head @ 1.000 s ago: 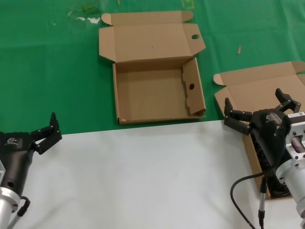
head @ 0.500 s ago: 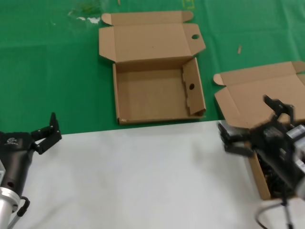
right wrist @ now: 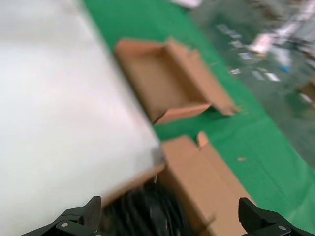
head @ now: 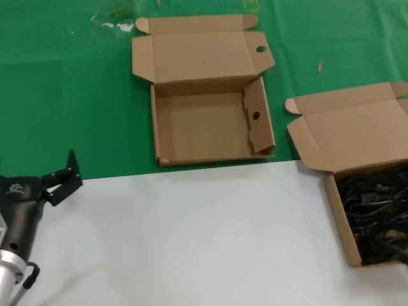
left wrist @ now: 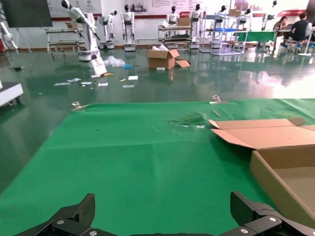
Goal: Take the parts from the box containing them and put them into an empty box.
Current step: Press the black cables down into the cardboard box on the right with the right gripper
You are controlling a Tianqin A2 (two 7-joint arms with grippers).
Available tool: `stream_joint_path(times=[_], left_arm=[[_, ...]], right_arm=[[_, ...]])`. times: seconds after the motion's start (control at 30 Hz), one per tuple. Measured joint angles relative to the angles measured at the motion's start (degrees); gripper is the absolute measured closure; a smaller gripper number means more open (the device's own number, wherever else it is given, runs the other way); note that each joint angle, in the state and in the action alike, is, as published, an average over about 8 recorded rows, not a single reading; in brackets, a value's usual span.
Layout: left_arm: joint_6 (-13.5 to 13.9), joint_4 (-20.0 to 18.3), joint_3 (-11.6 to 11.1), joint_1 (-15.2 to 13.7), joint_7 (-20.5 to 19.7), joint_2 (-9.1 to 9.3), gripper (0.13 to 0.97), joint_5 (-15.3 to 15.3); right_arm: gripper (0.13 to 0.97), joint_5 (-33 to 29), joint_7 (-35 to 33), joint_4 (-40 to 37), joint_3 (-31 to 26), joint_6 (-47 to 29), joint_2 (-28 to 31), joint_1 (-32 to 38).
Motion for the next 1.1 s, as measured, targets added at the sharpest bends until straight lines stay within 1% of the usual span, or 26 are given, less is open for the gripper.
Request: stream_joint_path(times=[0.07,0.17,0.3,0.4,0.53,0.73,0.93,1.1], left_arm=[[0.00,0.00,0.00,0.00,0.00,0.00,0.132,0.00],[0.00,0.00,0.00,0.00,0.00,0.00,0.132,0.00],[0.00,0.00,0.00,0.00,0.00,0.00,0.132,0.00],[0.00,0.00,0.00,0.00,0.00,0.00,0.132,0.00],[0.00,0.00,0.00,0.00,0.00,0.00,0.132,0.00],[0.00,0.00,0.00,0.00,0.00,0.00,0.132,0.00],[0.00,0.00,0.00,0.00,0.00,0.00,0.132,0.00],[0.00,0.00,0.00,0.00,0.00,0.00,0.132,0.00]], right_arm=[[0.129,-1.41,-2.73,-1.60,1.37,-1.52,2.37,-0.35],[0.129,-4.15,-4.89,-3.99,0.92,-1.91,5.73,0.90],[0.129,-7.77,-5.86,-6.78,-2.71,-1.00,9.15,4.82],[0.129,-9.79,-5.88,-8.38,-6.49,-0.34,10.44,8.67],[0.129,-11.69,-5.88,-10.49,-11.80,-0.01,10.90,14.10],[0.129,-13.13,-7.40,-15.34,-18.72,-0.69,9.98,22.42],[0.129,-13.86,-9.79,-21.50,-23.89,-1.80,8.67,30.26],[0.129,-14.32,-11.01,-25.05,-26.97,-2.46,8.00,34.83]])
